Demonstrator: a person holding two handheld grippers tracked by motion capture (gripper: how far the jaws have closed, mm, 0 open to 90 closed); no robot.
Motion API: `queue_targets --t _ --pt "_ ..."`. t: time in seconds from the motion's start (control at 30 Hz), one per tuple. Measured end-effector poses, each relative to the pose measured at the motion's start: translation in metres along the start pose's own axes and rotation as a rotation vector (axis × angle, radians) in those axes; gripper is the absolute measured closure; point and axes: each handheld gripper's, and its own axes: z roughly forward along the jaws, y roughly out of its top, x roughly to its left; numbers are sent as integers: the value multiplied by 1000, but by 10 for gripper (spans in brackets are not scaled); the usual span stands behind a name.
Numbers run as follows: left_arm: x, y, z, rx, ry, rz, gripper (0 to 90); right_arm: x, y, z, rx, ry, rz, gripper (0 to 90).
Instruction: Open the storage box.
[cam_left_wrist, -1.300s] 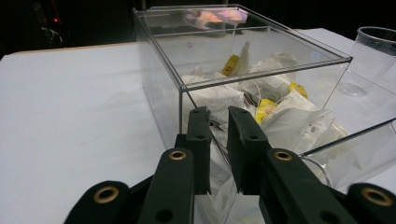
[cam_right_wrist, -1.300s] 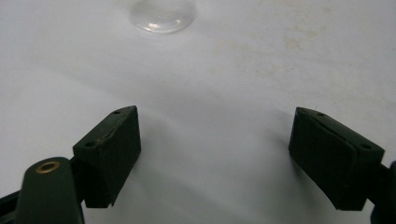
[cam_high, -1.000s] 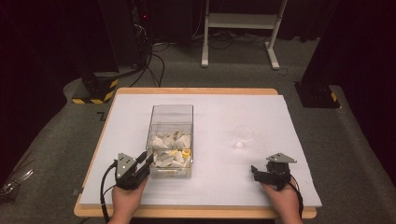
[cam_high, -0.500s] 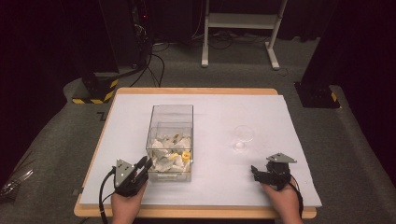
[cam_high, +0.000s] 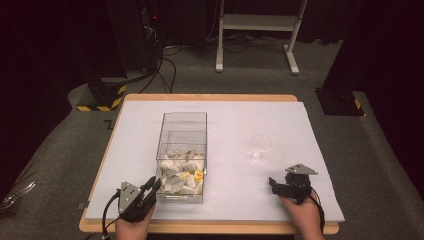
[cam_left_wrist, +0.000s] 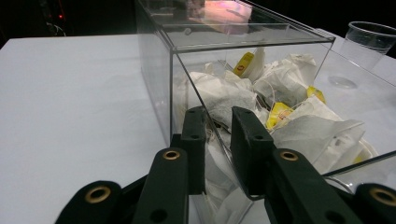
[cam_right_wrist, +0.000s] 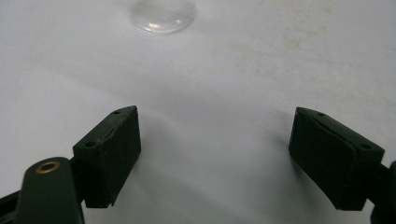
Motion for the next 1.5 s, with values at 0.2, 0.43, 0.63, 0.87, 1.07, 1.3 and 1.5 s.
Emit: queue_targets --t 0.2,0.43,0.63,0.87,1.07,1.3,1.5 --pt "-1 -1 -2 -1 3 -2 755 0 0 0 0 0 0 169" --pt "-2 -2 -6 2 0 2 757 0 0 0 1 0 1 168" --pt "-4 -4 -11 2 -4 4 763 0 0 0 0 0 0 168" --pt "-1 -3 -10 -4 -20 -10 687 0 0 0 1 -1 1 168" --pt "-3 7 -10 -25 -48 8 599 0 0 0 0 0 -2 175" --pt "1 24 -9 -63 -42 68 573 0 -1 -5 -36 16 -22 252" --pt "20 32 -3 -72 -13 68 541 3 -1 -10 -54 22 -38 280"
